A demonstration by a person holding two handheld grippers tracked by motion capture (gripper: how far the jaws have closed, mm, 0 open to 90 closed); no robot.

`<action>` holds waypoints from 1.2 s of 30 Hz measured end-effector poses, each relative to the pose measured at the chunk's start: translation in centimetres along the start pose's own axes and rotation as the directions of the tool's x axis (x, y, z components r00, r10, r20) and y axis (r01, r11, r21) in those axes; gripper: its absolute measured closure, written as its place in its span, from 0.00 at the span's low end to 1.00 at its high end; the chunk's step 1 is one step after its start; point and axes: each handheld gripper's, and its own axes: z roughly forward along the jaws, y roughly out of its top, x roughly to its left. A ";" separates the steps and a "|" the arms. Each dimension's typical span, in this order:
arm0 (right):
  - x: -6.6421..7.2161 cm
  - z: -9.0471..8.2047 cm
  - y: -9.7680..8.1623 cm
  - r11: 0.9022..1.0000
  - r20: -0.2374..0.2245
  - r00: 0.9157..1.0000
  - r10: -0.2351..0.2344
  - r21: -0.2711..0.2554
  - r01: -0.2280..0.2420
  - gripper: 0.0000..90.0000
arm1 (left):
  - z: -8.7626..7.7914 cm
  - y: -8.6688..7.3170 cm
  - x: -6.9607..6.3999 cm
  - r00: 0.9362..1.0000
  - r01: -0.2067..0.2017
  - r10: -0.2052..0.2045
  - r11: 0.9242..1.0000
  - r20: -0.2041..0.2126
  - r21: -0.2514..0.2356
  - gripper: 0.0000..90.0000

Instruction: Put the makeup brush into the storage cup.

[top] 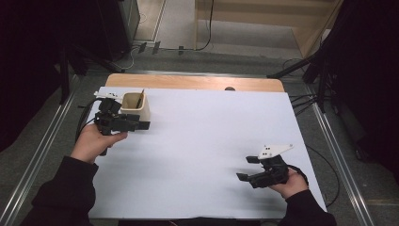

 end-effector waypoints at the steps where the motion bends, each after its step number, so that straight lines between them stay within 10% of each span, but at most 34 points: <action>1: 0.0 0.0 0.0 1.000 0.000 1.000 0.000 0.000 0.000 0.27 | 0.1 -0.2 0.0 1.000 0.001 -0.001 1.000 0.002 -0.001 0.36; 36: 0.0 0.0 -0.1 1.000 0.000 1.000 -0.004 0.003 0.004 0.27 | 2.9 -4.2 -1.9 0.996 -0.092 0.091 0.995 0.011 0.037 0.36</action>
